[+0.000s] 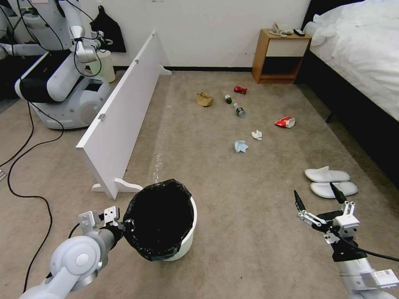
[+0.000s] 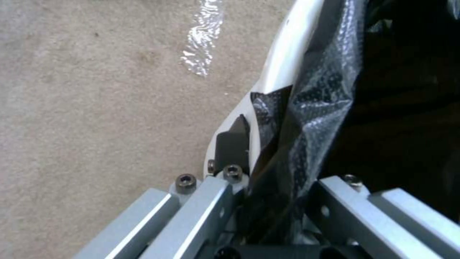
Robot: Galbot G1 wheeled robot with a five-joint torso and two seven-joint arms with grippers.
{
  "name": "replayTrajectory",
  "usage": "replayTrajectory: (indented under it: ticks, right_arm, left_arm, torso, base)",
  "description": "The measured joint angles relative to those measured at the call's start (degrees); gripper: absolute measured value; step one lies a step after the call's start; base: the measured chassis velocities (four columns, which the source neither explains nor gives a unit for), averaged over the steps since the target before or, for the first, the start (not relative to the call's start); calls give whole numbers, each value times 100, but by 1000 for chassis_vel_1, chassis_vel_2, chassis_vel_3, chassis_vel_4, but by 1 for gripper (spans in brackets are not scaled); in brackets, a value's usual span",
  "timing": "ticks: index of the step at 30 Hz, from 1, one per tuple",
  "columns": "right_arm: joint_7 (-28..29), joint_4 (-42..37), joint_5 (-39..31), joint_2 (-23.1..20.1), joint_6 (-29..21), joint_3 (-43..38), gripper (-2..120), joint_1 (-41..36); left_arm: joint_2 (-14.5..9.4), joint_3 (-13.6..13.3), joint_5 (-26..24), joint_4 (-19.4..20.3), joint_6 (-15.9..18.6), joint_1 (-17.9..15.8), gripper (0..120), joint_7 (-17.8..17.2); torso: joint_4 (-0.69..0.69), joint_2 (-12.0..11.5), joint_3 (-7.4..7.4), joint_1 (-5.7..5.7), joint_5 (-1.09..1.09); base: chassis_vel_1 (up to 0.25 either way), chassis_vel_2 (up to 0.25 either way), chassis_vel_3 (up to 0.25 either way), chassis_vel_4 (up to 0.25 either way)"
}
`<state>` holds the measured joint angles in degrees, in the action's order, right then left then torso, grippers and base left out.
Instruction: Pick up the trash bin, then pick up the garbage from the floor and place it into the trash bin.
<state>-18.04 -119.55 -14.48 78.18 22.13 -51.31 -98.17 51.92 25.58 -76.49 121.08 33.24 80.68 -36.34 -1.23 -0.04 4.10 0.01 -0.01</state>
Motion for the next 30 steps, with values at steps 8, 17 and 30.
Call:
replayTrajectory:
  ticks: [8,17,30]
  right_arm:
    - [1,-37,-25,-6,3,-23,100,-13]
    - [13,-40,28,24,19,-36,100,-17]
    - [42,-81,88,26,22,-39,100,-23]
  left_arm:
    - [131,57,93,223,-97,93,2,89]
    - [309,86,589,744,-222,272,2,344]
    - [883,29,1662,1291,-229,512,2,884]
  torso:
    - [0,0,0,0,0]
    - [0,0,0,0,1]
    - [0,0,0,0,0]
  base:
    - [0,0,0,0]
    - [0,0,0,0]
    - [0,0,0,0]
